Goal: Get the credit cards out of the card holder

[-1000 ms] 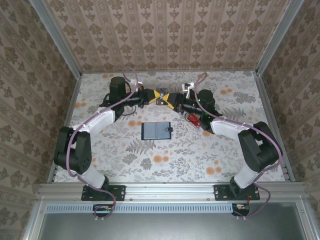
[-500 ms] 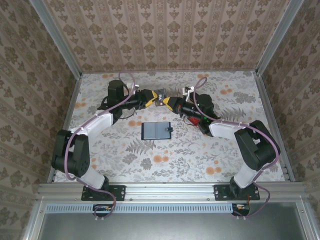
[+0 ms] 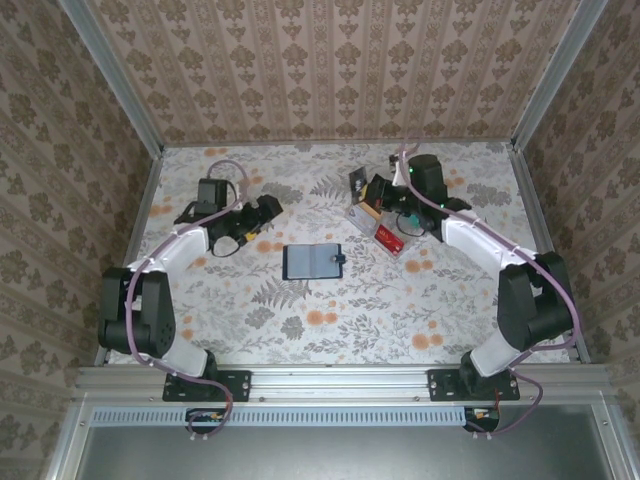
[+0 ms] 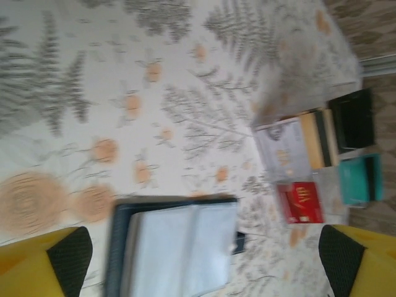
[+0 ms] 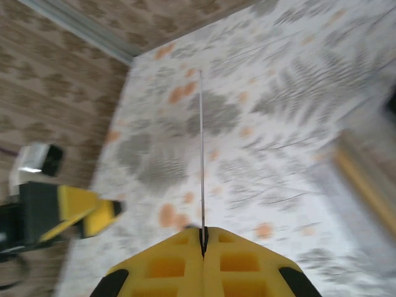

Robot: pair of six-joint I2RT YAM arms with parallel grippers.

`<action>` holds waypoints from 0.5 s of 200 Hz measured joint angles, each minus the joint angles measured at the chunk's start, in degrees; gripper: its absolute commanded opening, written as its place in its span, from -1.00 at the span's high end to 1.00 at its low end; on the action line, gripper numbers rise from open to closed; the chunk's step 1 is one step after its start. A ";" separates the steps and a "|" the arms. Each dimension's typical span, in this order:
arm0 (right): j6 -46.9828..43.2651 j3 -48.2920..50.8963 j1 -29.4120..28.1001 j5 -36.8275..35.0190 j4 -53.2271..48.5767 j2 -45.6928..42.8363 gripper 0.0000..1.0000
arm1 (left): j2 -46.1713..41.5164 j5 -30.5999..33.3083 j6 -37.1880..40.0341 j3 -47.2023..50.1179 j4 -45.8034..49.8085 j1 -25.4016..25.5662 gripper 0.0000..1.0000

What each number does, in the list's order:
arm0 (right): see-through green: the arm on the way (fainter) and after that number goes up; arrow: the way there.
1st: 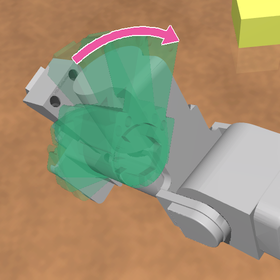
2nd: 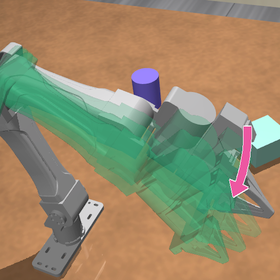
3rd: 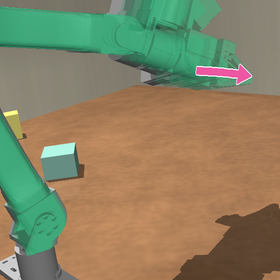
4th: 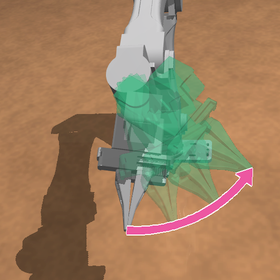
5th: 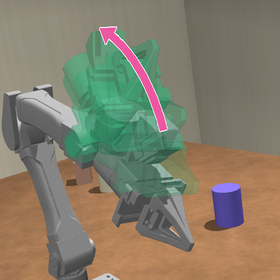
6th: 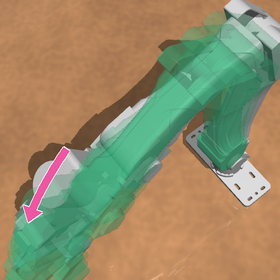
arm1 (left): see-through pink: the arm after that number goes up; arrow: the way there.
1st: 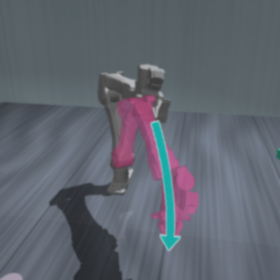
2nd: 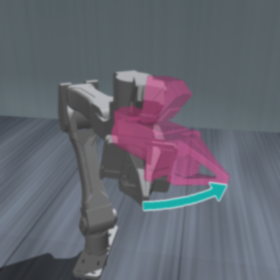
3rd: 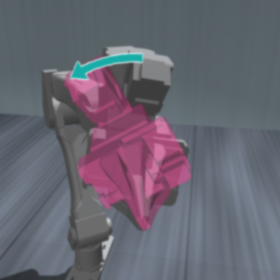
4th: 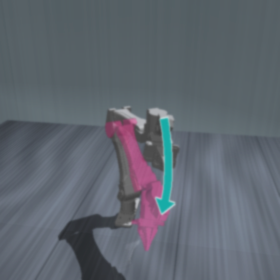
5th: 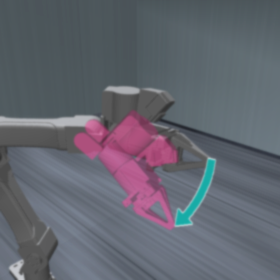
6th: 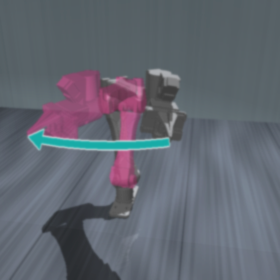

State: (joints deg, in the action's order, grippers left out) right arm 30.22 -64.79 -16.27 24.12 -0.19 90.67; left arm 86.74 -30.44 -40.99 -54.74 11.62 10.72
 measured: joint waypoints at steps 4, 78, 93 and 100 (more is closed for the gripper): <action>-1.97 -0.98 0.33 -0.79 -1.84 0.00 1.00 | -0.35 0.59 0.68 0.17 0.76 -0.37 -1.00; -35.12 -14.80 1.25 -12.41 -20.33 2.49 1.00 | -2.99 3.26 5.29 1.14 6.51 -3.65 -1.00; -39.52 -18.34 1.62 -12.90 -22.88 5.40 1.00 | -2.97 3.02 5.46 1.14 6.51 -3.65 -1.00; -41.11 -19.87 1.86 -13.09 -23.78 6.82 1.00 | -2.95 2.84 5.53 1.14 6.51 -3.65 -1.00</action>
State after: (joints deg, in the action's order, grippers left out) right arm -10.90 -84.66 -14.41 11.03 -23.97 97.49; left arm 83.79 -27.59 -35.46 -53.60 18.13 7.07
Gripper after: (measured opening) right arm 0.062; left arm 0.999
